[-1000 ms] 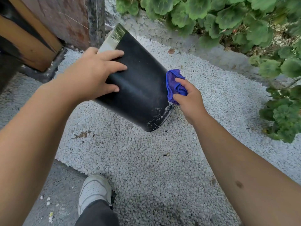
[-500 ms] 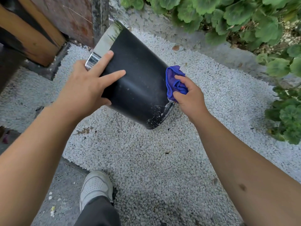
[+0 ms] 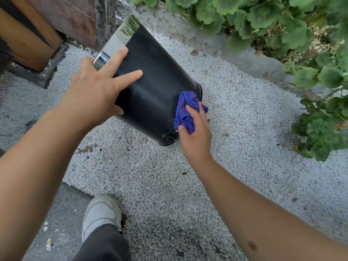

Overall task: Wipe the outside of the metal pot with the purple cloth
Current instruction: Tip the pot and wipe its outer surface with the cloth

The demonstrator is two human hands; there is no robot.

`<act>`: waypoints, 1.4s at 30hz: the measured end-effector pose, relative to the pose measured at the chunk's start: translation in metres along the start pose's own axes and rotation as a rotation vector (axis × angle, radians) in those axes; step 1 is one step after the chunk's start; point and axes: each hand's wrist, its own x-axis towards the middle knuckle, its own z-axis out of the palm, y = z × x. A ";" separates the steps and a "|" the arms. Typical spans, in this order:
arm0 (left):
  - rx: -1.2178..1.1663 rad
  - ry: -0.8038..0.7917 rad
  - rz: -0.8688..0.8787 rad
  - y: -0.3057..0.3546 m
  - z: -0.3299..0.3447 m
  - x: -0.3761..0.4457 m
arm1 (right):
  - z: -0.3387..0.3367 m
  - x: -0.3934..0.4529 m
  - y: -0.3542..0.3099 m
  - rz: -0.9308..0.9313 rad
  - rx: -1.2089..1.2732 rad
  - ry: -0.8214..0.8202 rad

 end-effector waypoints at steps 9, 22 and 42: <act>-0.364 0.222 -0.003 -0.031 0.027 -0.037 | 0.003 0.004 0.002 0.012 0.044 0.013; -0.396 0.282 0.057 -0.023 0.007 -0.037 | -0.019 0.045 -0.032 0.049 -0.003 0.039; 0.044 0.067 -0.067 0.026 -0.041 0.013 | -0.058 0.098 -0.046 0.110 0.075 -0.128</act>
